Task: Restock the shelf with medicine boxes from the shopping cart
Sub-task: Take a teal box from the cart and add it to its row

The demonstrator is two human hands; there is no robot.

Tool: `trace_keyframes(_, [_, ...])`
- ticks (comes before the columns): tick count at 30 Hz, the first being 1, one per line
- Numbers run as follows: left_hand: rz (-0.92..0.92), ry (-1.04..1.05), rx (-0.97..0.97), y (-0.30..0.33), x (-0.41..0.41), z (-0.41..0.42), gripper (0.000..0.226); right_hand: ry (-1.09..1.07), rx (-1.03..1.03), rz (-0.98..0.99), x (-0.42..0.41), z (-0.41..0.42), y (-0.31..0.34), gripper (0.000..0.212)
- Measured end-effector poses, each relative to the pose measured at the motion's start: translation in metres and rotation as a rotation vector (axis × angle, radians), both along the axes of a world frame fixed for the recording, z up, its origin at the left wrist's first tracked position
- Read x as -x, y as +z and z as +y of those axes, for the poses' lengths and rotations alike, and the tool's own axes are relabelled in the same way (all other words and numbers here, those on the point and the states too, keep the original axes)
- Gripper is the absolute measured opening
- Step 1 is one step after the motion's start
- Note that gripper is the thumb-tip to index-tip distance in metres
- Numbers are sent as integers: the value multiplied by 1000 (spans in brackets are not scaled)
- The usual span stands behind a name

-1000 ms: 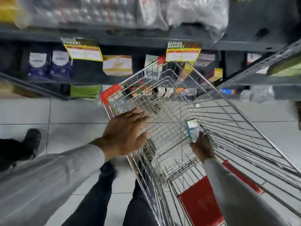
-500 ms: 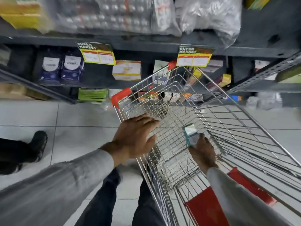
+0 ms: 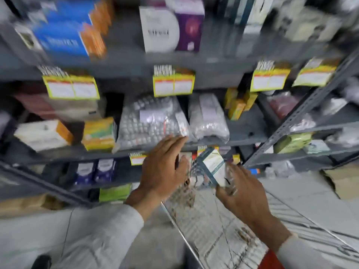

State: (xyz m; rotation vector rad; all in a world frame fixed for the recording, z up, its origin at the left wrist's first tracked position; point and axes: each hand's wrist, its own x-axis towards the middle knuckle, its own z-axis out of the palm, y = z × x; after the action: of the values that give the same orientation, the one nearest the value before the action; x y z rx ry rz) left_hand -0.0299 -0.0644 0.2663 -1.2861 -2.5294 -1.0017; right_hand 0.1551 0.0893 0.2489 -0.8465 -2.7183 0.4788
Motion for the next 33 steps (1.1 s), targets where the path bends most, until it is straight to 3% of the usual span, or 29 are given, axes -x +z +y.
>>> trace_keyframes(7, [310,82,-271,133,82,-8,38,-33,-21,459,71,29,161,54])
trace_keyframes(9, [327,130,-243,147,104,-9,37,-75,-35,561,96,46,197,48])
trace_keyframes(12, [322,170,-55,152,132,-5,42,-150,-17,629,134,77,234,50])
trace_keyframes(19, [400,184,163,147,146,0,56,-297,39,586,203,148,251,59])
trace_keyframes(24, [402,182,175,142,149,-2,58,-319,98,658,208,154,243,56])
trace_keyframes(29, [374,198,166,143,146,1,58,-317,77,628,201,152,226,84])
trace_keyframes(33, [366,198,150,142,147,1,56,-352,78,598,195,153,223,67])
